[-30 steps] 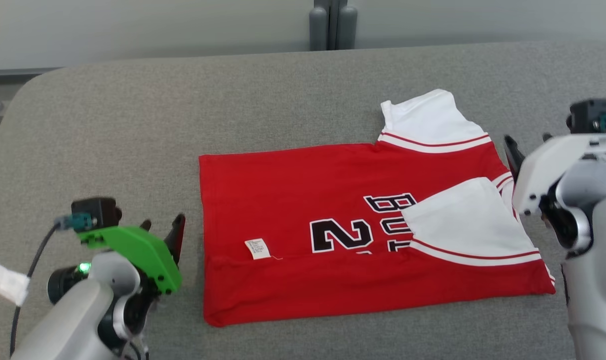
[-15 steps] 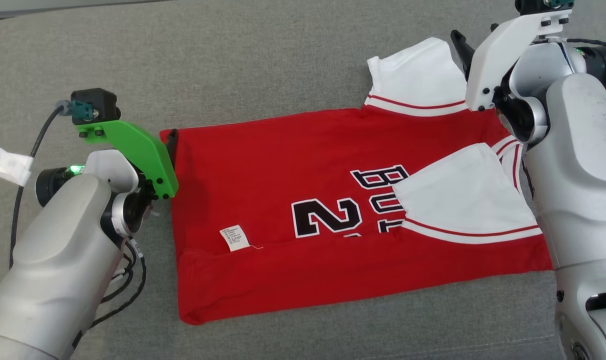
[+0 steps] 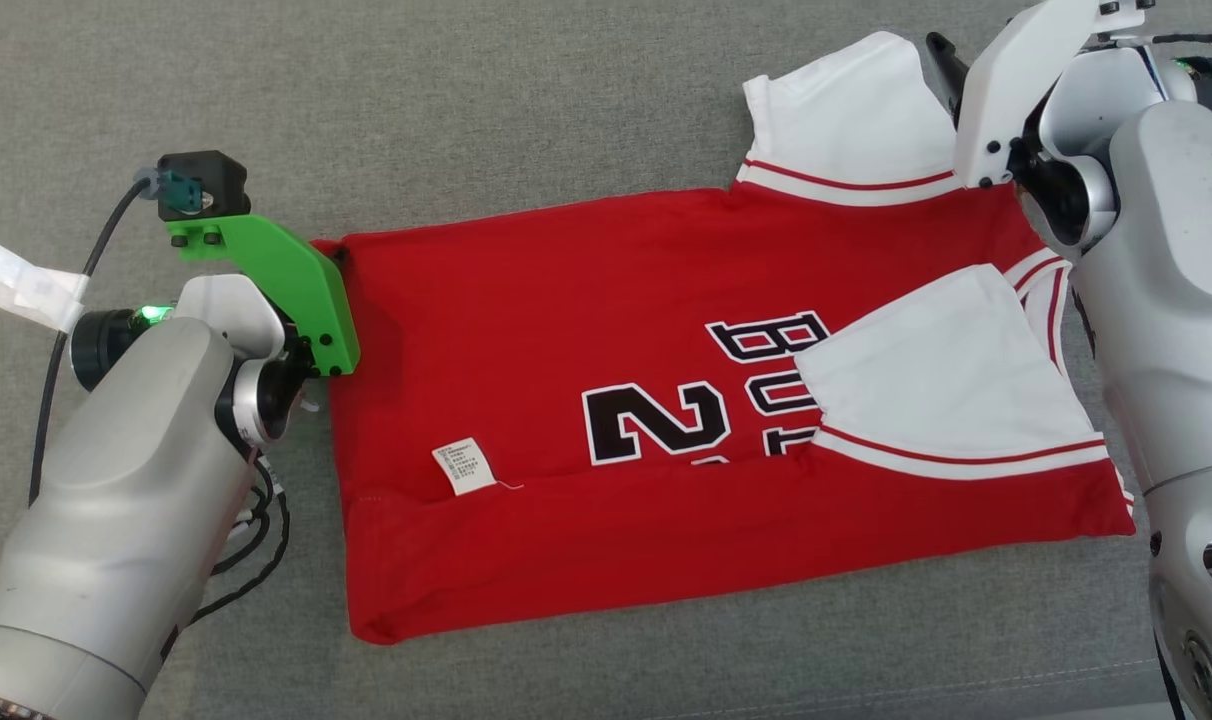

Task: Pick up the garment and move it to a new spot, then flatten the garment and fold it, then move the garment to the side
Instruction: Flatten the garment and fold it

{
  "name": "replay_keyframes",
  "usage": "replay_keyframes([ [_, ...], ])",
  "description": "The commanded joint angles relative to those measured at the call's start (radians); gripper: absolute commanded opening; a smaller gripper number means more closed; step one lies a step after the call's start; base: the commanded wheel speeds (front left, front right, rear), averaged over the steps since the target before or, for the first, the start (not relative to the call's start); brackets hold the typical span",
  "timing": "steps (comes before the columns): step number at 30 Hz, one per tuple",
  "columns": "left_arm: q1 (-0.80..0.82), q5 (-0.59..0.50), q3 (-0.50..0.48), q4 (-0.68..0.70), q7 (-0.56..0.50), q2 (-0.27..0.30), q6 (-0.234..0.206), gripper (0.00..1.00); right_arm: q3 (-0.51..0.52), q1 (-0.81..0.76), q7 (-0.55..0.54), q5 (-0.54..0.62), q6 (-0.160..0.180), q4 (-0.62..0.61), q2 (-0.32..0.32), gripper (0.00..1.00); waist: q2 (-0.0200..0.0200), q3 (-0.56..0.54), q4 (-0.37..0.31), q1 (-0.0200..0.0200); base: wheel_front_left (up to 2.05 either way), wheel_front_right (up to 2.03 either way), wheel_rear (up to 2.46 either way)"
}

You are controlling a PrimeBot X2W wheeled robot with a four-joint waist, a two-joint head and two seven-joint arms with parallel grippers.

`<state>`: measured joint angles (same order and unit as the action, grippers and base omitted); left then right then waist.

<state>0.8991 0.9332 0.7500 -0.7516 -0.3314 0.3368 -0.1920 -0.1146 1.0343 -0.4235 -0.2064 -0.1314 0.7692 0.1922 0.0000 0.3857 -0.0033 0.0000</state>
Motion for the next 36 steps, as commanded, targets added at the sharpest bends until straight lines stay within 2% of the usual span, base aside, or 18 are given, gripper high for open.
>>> replay_keyframes([
  [1, 0.0, 0.007, 0.005, -0.015, 0.0, 0.0, 0.012, 0.34, -0.007, 0.016, 0.006, -0.006, 0.001, 0.013, 0.008, 1.0, 0.0, 0.011, 0.01, 0.0, 0.0, 0.0, 0.0],
  [2, -0.001, 0.005, 0.007, -0.017, 0.005, -0.002, 0.02, 0.24, -0.013, 0.02, 0.005, -0.007, 0.001, 0.021, 0.011, 1.0, 0.0, 0.015, 0.013, 0.0, 0.0, 0.0, 0.0],
  [3, 0.001, 0.003, 0.009, -0.019, 0.011, -0.006, 0.025, 0.0, -0.018, 0.026, 0.005, -0.007, 0.001, 0.029, 0.016, 1.0, 0.0, 0.02, 0.017, 0.0, 0.0, 0.0, 0.0],
  [9, 0.01, 0.005, 0.019, -0.014, 0.044, -0.044, 0.066, 0.0, -0.035, 0.068, 0.002, 0.004, 0.001, 0.088, 0.06, 1.0, 0.0, 0.06, 0.052, 0.0, 0.0, 0.0, 0.0],
  [16, 0.01, -0.015, 0.046, -0.004, 0.078, -0.082, 0.091, 0.0, -0.052, 0.125, -0.018, 0.036, 0.001, 0.163, 0.102, 1.0, 0.0, 0.083, 0.101, 0.0, 0.0, 0.0, 0.0],
  [21, 0.02, -0.025, 0.059, 0.013, 0.094, -0.102, 0.1, 0.0, -0.14, 0.164, -0.055, 0.042, 0.002, 0.196, 0.139, 1.0, 0.0, 0.104, 0.137, 0.0, 0.0, 0.0, 0.0],
  [28, 0.022, -0.031, 0.073, 0.031, 0.105, -0.13, 0.11, 0.0, -0.201, 0.189, -0.088, 0.023, 0.002, 0.25, 0.169, 1.0, 0.0, 0.127, 0.175, 0.0, 0.0, 0.0, 0.0],
  [32, 0.018, -0.03, 0.075, 0.03, 0.11, -0.129, 0.109, 0.0, -0.26, 0.163, -0.143, -0.034, -0.002, 0.279, 0.154, 1.0, 0.0, 0.13, 0.18, 0.0, 0.0, 0.0, 0.0],
  [33, 0.016, -0.03, 0.076, 0.029, 0.112, -0.128, 0.109, 0.0, -0.272, 0.156, -0.164, -0.055, -0.003, 0.284, 0.15, 0.85, 0.0, 0.129, 0.179, 0.0, 0.0, 0.0, 0.0],
  [34, 0.015, -0.03, 0.075, 0.028, 0.116, -0.128, 0.109, 0.0, -0.283, 0.149, -0.178, -0.075, -0.003, 0.283, 0.149, 0.47, 0.0, 0.128, 0.178, 0.0, 0.0, 0.0, 0.0],
  [35, 0.014, -0.03, 0.073, 0.028, 0.123, -0.127, 0.109, 0.0, -0.291, 0.144, -0.183, -0.093, -0.003, 0.277, 0.154, 0.3, 0.0, 0.126, 0.177, 0.0, 0.0, 0.0, 0.0],
  [36, 0.015, -0.032, 0.07, 0.028, 0.133, -0.126, 0.107, 0.0, -0.297, 0.142, -0.18, -0.109, -0.003, 0.268, 0.162, 0.0, 0.0, 0.125, 0.176, 0.0, 0.0, 0.0, 0.0],
])
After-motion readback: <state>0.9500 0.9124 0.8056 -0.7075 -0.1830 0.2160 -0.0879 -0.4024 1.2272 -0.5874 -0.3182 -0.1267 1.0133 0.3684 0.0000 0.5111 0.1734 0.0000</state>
